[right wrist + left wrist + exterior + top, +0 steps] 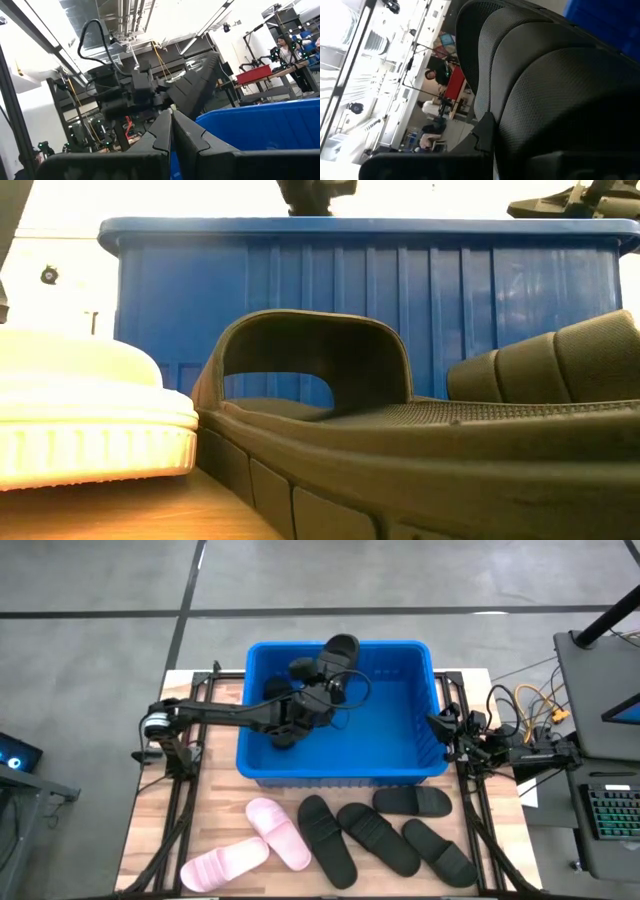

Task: Pick and place slides into bin
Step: Put the black slide into the blue bin

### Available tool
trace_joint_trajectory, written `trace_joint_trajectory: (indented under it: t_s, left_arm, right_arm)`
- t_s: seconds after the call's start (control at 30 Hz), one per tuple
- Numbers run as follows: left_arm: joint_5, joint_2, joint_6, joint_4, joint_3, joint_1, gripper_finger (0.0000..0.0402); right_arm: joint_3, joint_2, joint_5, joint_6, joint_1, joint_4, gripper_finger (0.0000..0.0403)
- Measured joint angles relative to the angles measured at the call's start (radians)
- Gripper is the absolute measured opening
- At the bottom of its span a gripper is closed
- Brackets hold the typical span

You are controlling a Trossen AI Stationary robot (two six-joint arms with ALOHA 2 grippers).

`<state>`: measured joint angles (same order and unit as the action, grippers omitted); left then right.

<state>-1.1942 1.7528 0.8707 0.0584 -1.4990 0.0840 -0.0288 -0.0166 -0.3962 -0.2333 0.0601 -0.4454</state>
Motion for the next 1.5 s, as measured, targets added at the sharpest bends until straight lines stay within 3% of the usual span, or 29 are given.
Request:
trace_joint_trajectory:
  t_s: [0.17, 0.33, 0.63, 0.9, 1.13, 1.5]
  left_arm:
    - [0.150, 0.023, -0.001, -0.025, 0.000, 0.020, 0.0000]
    - [0.171, 0.038, -0.021, -0.086, 0.000, 0.028, 0.0000]
    - [0.407, 0.038, -0.517, -0.400, -0.010, 0.074, 0.0000]
    - [0.396, 0.034, -0.659, -0.609, -0.070, 0.098, 0.0000]
    - [0.378, 0.033, -0.717, -0.778, -0.068, 0.112, 0.0000]
    - [0.358, 0.034, -0.955, -1.074, -0.064, 0.127, 0.0000]
  right_arm:
    - [-0.001, 0.000, 0.001, 0.000, 0.000, 0.005, 0.0008]
    - [-0.002, 0.000, 0.003, 0.004, 0.000, 0.021, 0.0008]
    - [-0.003, -0.004, 0.003, 0.006, 0.000, 0.021, 0.0008]
    - [-0.002, -0.004, 0.003, 0.007, 0.000, 0.021, 0.0008]
    - [-0.002, -0.004, 0.002, 0.010, 0.000, 0.023, 0.0008]
    - [-0.001, -0.005, 0.002, 0.010, 0.000, 0.024, 0.0008]
